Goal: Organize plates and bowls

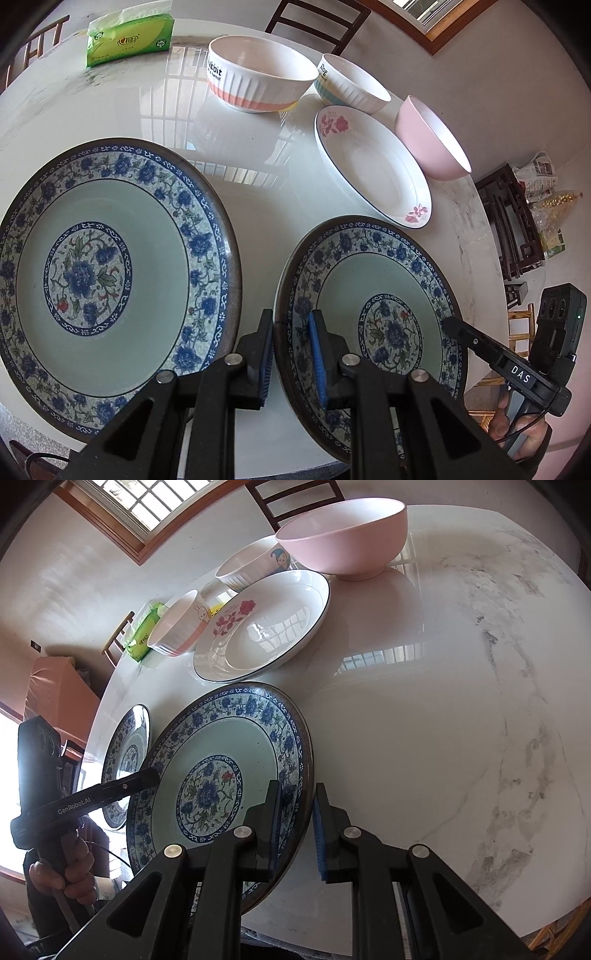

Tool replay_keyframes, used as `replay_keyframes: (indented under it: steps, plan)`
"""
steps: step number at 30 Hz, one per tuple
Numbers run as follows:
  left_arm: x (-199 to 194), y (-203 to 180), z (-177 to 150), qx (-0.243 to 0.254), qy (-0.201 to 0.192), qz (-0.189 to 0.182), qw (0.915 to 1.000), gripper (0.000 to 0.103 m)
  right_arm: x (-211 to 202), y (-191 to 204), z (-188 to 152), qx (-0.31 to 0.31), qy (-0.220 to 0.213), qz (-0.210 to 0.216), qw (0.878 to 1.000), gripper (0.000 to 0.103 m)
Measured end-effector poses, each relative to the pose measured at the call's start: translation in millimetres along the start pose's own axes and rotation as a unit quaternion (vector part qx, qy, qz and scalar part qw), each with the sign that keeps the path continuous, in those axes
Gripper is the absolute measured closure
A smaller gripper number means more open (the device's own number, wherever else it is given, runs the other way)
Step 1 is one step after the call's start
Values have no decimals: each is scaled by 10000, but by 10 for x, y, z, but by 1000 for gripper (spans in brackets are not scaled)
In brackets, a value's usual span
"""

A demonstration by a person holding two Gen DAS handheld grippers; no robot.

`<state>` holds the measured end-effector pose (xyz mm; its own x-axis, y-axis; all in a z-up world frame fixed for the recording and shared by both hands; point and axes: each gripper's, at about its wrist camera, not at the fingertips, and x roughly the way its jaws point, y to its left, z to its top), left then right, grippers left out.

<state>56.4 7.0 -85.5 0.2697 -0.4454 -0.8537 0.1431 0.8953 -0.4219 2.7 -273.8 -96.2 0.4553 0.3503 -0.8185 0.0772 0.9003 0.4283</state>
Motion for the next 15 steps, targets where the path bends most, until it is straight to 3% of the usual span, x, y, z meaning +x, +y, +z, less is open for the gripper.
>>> replay_keyframes:
  steps: [15]
  plan:
    - [-91,59,10,-37,-89,71,9999,85,3,86,61,-167,-20,18,9999,87]
